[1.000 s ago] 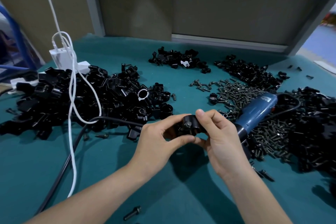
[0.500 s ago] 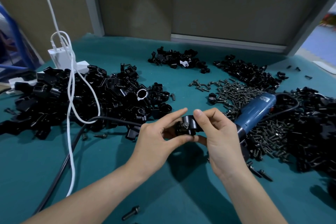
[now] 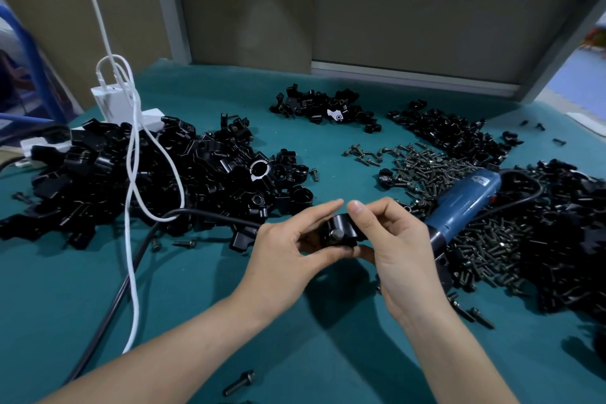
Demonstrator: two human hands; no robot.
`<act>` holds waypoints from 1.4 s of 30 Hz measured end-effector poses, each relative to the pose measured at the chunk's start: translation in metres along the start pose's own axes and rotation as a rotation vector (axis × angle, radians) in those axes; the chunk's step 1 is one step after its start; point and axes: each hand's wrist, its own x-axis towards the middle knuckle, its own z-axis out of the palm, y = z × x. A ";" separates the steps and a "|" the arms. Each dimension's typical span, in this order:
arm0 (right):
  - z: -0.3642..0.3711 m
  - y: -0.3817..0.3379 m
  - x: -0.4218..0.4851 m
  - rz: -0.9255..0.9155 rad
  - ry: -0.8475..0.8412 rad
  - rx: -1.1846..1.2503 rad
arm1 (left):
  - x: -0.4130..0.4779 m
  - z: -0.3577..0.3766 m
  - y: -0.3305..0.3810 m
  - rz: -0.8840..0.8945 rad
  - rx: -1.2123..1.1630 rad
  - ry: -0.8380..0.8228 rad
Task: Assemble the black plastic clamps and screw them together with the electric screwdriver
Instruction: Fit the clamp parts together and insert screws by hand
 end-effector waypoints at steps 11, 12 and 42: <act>0.000 0.010 0.004 -0.074 0.097 -0.178 | 0.000 0.000 -0.002 0.004 -0.030 0.001; 0.000 0.012 0.005 -0.092 0.100 -0.222 | 0.000 0.000 -0.002 -0.002 -0.046 -0.002; -0.014 -0.009 0.010 -0.238 -0.293 -0.679 | 0.011 -0.004 -0.006 -0.235 -0.230 -0.088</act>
